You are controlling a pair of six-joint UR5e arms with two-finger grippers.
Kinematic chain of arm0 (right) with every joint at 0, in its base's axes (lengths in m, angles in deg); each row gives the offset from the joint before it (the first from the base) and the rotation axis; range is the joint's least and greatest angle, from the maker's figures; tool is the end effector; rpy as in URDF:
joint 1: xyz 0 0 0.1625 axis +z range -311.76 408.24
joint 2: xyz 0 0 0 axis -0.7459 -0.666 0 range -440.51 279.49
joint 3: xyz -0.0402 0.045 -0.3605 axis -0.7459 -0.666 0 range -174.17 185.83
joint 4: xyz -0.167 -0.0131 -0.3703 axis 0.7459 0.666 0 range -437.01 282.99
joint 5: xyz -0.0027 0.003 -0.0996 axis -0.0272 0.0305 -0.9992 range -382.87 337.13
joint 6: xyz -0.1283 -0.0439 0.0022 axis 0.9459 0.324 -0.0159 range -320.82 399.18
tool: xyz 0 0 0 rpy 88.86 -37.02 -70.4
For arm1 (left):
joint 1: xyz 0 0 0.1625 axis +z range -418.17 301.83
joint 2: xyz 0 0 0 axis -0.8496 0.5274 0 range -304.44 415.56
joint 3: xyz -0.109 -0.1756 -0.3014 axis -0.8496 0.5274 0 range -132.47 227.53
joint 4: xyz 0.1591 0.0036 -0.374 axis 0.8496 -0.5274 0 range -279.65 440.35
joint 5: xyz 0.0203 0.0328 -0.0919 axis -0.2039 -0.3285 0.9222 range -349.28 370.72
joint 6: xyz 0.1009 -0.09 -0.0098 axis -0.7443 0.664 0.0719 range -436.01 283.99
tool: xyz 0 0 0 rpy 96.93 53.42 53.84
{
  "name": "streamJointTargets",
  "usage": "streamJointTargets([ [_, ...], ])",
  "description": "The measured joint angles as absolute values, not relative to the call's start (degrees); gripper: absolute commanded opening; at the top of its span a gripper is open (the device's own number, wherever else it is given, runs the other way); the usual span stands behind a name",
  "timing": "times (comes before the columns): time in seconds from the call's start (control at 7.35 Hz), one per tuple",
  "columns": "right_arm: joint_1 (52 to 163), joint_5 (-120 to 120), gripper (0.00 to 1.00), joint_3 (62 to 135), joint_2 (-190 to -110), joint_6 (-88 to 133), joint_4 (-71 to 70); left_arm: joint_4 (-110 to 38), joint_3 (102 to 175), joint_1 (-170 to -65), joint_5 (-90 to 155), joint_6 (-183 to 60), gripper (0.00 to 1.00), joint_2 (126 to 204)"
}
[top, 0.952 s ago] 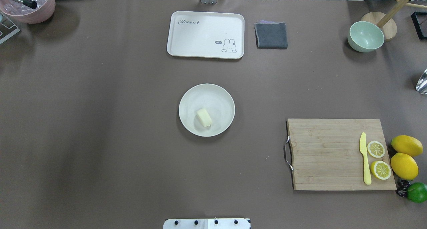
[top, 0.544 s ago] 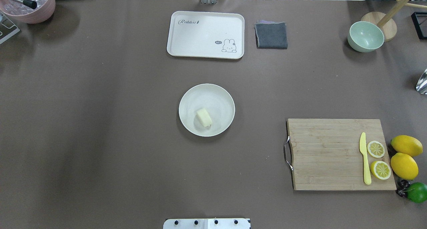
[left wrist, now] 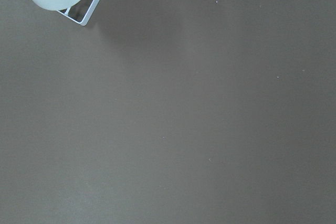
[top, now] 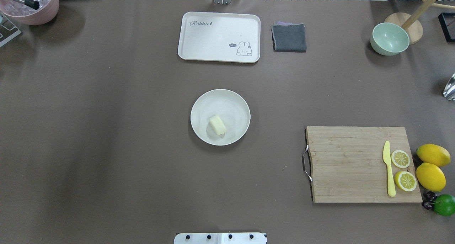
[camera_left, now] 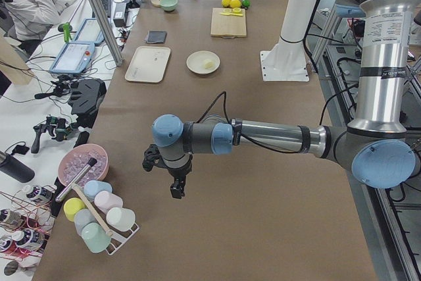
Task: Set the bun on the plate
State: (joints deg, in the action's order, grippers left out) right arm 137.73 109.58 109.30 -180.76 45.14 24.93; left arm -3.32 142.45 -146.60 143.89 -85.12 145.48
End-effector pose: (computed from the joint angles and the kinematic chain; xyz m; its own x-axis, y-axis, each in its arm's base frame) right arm 0.0382 -0.4019 0.6146 0.7339 -0.0072 0.6792 0.0854 0.9930 -0.0817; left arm -0.0274 -0.4801 0.5971 0.7160 0.1603 -0.6794 -0.1426 0.9863 0.0825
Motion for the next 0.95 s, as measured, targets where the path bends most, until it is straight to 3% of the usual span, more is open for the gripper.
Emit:
streamJointTargets([
  [0.95, 137.8, 109.7, 1.00, 107.8, -180.6, 44.9, 21.2, -3.3, 142.5, -146.6, 143.8, -85.1, 0.98, 145.6],
])
